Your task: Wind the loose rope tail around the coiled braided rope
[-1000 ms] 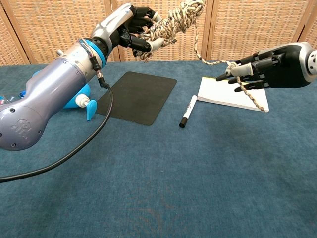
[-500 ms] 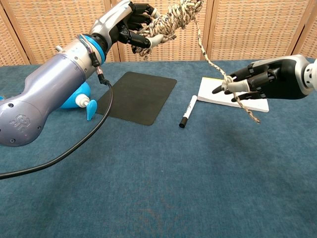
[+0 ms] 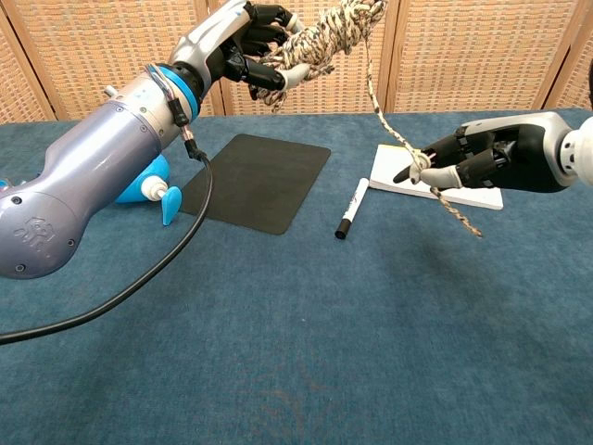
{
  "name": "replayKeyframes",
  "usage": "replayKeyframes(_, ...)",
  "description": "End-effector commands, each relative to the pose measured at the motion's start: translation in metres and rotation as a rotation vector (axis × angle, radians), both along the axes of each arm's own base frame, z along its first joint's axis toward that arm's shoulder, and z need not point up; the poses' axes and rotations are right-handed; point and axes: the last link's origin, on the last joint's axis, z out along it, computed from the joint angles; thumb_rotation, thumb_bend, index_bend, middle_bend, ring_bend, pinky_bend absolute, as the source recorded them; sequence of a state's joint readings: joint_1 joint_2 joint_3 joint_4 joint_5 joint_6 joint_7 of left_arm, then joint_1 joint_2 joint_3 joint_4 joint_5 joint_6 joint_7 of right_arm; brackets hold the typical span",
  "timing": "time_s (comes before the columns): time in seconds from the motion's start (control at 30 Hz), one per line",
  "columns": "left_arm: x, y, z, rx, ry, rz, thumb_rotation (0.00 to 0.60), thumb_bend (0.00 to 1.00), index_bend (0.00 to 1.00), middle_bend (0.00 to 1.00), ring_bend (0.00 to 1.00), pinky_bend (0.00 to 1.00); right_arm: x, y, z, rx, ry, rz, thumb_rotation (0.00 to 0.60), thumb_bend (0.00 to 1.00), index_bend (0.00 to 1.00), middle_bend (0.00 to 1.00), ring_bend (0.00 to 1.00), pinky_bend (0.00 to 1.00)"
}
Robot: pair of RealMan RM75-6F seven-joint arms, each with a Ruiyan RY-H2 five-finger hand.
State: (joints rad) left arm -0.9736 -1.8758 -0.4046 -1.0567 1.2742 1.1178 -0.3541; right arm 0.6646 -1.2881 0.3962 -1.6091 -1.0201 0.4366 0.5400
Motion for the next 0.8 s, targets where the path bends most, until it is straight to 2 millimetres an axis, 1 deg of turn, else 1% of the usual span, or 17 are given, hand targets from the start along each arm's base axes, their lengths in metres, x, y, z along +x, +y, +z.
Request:
replayKeyframes(0.03,0.001,-0.002,0.002,0.007,0.0,-0.014,0.6,0.72,0.69,0.6,0.54,0.67,0.002,0.0,0.002,-0.006,0.015,0.026,0.6,0.54,0.74,0.18,0.0,0.0)
replayKeyframes(0.07,0.001,-0.003,0.004,0.009,-0.001,-0.018,0.6,0.72,0.69,0.6,0.54,0.67,0.003,0.001,0.003,-0.003,0.025,0.038,0.6,0.52,0.69,0.18,0.0,0.0)
replayKeyframes(0.13,0.001,-0.003,0.006,0.013,-0.003,-0.023,0.6,0.72,0.69,0.6,0.54,0.67,0.002,0.001,0.005,-0.002,0.043,0.056,0.6,0.37,0.49,0.18,0.0,0.0)
replayKeyframes(0.17,0.002,-0.004,0.007,0.017,-0.004,-0.025,0.6,0.72,0.69,0.6,0.54,0.67,0.001,0.001,0.007,0.0,0.056,0.066,0.6,0.21,0.33,0.16,0.0,0.0)
replayKeyframes(0.2,0.002,-0.004,0.009,0.018,-0.007,-0.027,0.6,0.72,0.69,0.6,0.54,0.67,0.001,0.001,0.008,0.002,0.069,0.077,0.6,0.09,0.19,0.12,0.0,0.0)
replayKeyframes(0.23,0.004,-0.005,0.011,0.021,-0.014,-0.033,0.6,0.72,0.69,0.6,0.54,0.67,0.0,0.002,0.01,0.003,0.093,0.095,0.6,0.02,0.08,0.07,0.0,0.0)
replayKeyframes(0.3,0.006,-0.006,0.014,0.022,-0.018,-0.04,0.6,0.72,0.69,0.6,0.54,0.67,-0.002,0.003,0.013,-0.002,0.115,0.112,0.6,0.0,0.01,0.01,0.0,0.0)
replayKeyframes(0.47,0.012,-0.014,0.022,0.028,-0.025,-0.066,0.6,0.72,0.69,0.6,0.54,0.67,-0.006,0.007,0.023,-0.066,0.148,0.146,0.6,0.0,0.0,0.0,0.0,0.0)
replayKeyframes(0.6,0.016,-0.02,0.031,0.044,-0.024,-0.087,0.6,0.72,0.69,0.6,0.54,0.67,-0.014,0.013,0.04,-0.123,0.191,0.176,0.6,0.0,0.0,0.0,0.0,0.0)
replayKeyframes(0.73,0.016,-0.023,0.04,0.057,-0.017,-0.097,0.6,0.72,0.69,0.6,0.54,0.67,-0.032,0.02,0.058,-0.219,0.304,0.244,0.6,0.0,0.0,0.0,0.0,0.0)
replayKeyframes(0.77,0.017,-0.024,0.043,0.062,-0.016,-0.099,0.6,0.72,0.69,0.6,0.54,0.67,-0.039,0.022,0.064,-0.262,0.356,0.275,0.6,0.0,0.0,0.0,0.0,0.0)
replayKeyframes(0.8,0.017,-0.025,0.047,0.071,-0.014,-0.103,0.6,0.72,0.69,0.6,0.54,0.67,-0.053,0.023,0.075,-0.349,0.484,0.351,0.6,0.0,0.0,0.0,0.0,0.0)
